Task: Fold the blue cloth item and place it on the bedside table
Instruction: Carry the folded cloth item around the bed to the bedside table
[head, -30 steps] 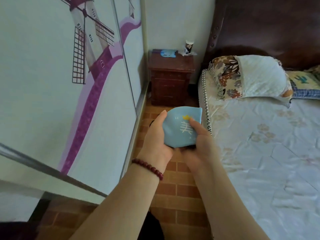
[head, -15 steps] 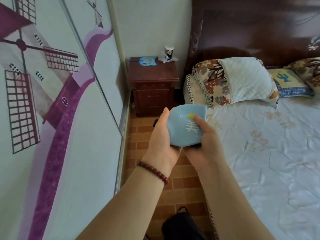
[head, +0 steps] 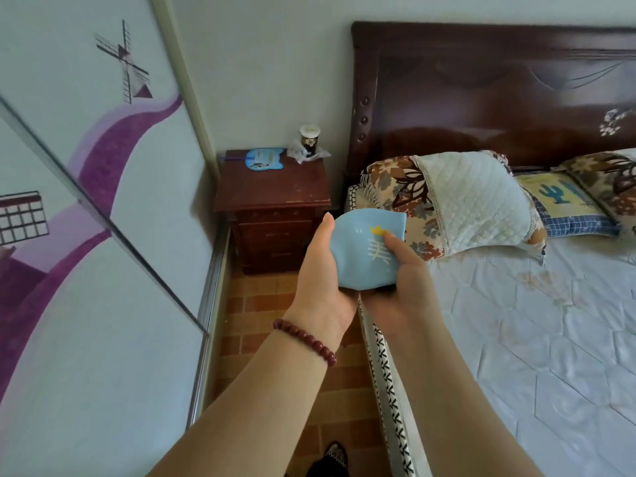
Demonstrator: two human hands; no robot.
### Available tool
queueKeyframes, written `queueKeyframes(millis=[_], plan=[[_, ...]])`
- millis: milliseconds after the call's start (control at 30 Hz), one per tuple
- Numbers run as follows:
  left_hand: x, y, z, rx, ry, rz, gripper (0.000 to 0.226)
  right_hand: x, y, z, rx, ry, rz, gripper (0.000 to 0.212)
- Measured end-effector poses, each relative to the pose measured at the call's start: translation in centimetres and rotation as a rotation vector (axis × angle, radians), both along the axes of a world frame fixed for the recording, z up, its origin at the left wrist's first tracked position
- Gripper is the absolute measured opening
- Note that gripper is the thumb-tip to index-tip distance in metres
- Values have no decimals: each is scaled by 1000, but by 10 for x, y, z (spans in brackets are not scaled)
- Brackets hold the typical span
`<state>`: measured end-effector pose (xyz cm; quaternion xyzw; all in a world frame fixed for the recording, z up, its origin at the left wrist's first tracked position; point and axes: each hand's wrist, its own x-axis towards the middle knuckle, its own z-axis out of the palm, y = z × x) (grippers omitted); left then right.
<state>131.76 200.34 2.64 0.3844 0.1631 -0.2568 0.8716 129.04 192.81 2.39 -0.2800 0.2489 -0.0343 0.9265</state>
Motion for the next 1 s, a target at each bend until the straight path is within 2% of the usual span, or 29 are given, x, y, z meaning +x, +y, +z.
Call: queueKeyframes(millis=[133,533,833,1000], plan=[[33,-13,0,20,21,5,45,34,-16,-1,10,4,3,17],[191,-9,-7,-29,28,21,55,192,-13,-8,31,23,-18,22],[341,29,1,-54,-57,43,44,343,22,-2,47,-48,2,23],[392,37,-6,-56,-58,43,35,395,26,-6,45,8,-30,20]])
